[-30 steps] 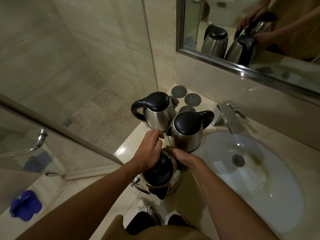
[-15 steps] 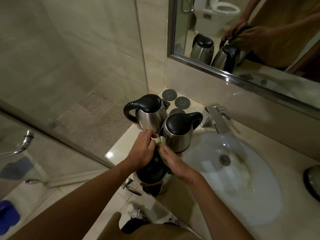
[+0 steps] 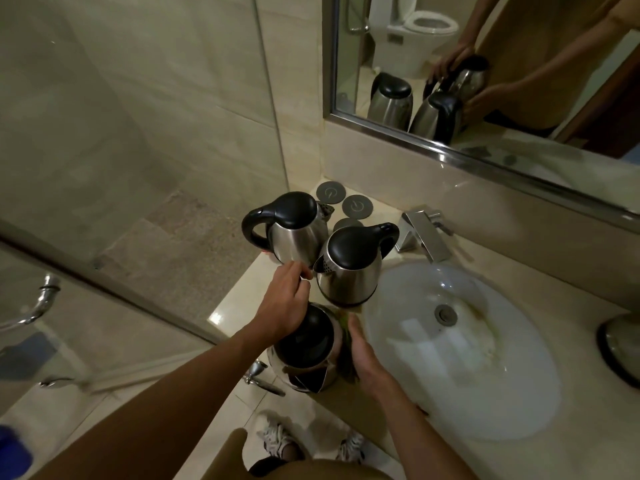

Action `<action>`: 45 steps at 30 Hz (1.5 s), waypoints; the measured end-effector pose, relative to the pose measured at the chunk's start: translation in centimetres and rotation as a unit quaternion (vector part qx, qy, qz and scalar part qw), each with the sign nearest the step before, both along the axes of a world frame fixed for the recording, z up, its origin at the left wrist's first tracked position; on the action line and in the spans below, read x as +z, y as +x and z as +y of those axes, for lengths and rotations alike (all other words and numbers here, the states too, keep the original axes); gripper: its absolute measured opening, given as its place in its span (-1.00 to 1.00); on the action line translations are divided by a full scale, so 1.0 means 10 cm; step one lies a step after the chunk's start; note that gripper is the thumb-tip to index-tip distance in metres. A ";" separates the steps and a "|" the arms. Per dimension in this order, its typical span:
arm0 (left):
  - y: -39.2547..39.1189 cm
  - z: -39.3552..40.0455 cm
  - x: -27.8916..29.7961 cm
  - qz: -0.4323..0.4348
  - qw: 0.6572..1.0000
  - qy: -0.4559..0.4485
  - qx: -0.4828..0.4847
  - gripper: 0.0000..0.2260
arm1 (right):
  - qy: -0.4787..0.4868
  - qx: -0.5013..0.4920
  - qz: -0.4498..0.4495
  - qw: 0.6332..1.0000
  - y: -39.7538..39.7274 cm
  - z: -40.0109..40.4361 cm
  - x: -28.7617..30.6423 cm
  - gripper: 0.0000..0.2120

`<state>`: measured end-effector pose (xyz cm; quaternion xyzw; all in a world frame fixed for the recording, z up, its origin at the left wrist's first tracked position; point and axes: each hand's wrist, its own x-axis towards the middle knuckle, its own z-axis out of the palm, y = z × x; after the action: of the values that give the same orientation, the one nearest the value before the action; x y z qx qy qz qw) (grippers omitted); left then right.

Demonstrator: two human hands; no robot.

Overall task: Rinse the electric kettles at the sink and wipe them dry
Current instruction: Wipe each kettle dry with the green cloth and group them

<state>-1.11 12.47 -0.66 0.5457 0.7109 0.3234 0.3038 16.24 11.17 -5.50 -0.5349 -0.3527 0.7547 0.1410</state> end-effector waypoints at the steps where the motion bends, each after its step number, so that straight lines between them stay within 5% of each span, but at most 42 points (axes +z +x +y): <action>1: 0.00 0.00 0.00 0.003 1.000 0.003 -0.001 -0.83 | 0.030 -0.027 0.019 0.999 0.00 -0.10 -0.02 -0.45; 4: -0.01 0.00 -0.03 0.014 1.000 0.013 -0.001 -0.83 | 0.141 -0.080 0.048 0.986 -0.08 -0.28 0.11 -0.62; 8: 0.01 0.01 -0.03 0.018 1.000 0.018 -0.001 -0.82 | 0.229 -0.019 0.014 0.973 -0.21 -0.07 0.40 -0.67; 13: 0.02 -0.01 0.00 0.019 1.000 0.010 -0.003 -0.82 | 0.100 0.009 0.008 0.995 -0.19 0.24 0.18 -0.71; 16: 0.01 -0.01 0.01 0.018 1.000 0.007 -0.003 -0.82 | 0.003 -0.023 -0.030 0.999 -0.08 0.04 0.08 -0.51; 23: 0.01 -0.01 0.00 0.020 1.000 0.015 0.001 -0.81 | 0.005 -0.041 -0.009 0.999 0.04 -0.47 0.16 -0.45; 26: 0.01 -0.01 0.00 0.020 1.000 0.012 -0.001 -0.78 | 0.099 -0.056 -0.020 0.993 -0.04 -0.31 0.20 -0.54; 33: 0.00 0.00 -0.01 0.034 0.999 0.007 -0.013 -0.78 | 0.182 0.107 -0.032 0.977 -0.31 0.31 0.38 -0.64; 38: -0.01 0.00 -0.01 0.035 0.999 0.000 -0.026 -0.79 | 0.060 0.068 -0.060 0.994 -0.12 0.26 0.07 -0.57; 41: -0.03 0.01 -0.02 0.038 0.999 0.002 -0.028 -0.78 | 0.010 0.020 -0.079 0.997 -0.02 -0.06 -0.02 -0.22; 45: -0.02 0.01 -0.02 0.040 0.999 0.001 -0.030 -0.78 | 0.105 -0.063 -0.001 0.992 -0.07 -0.32 0.27 -0.52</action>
<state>-1.31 12.61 -0.89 0.5793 0.7055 0.2931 0.2842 15.58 8.00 -2.80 -0.5392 -0.3958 0.7024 0.2435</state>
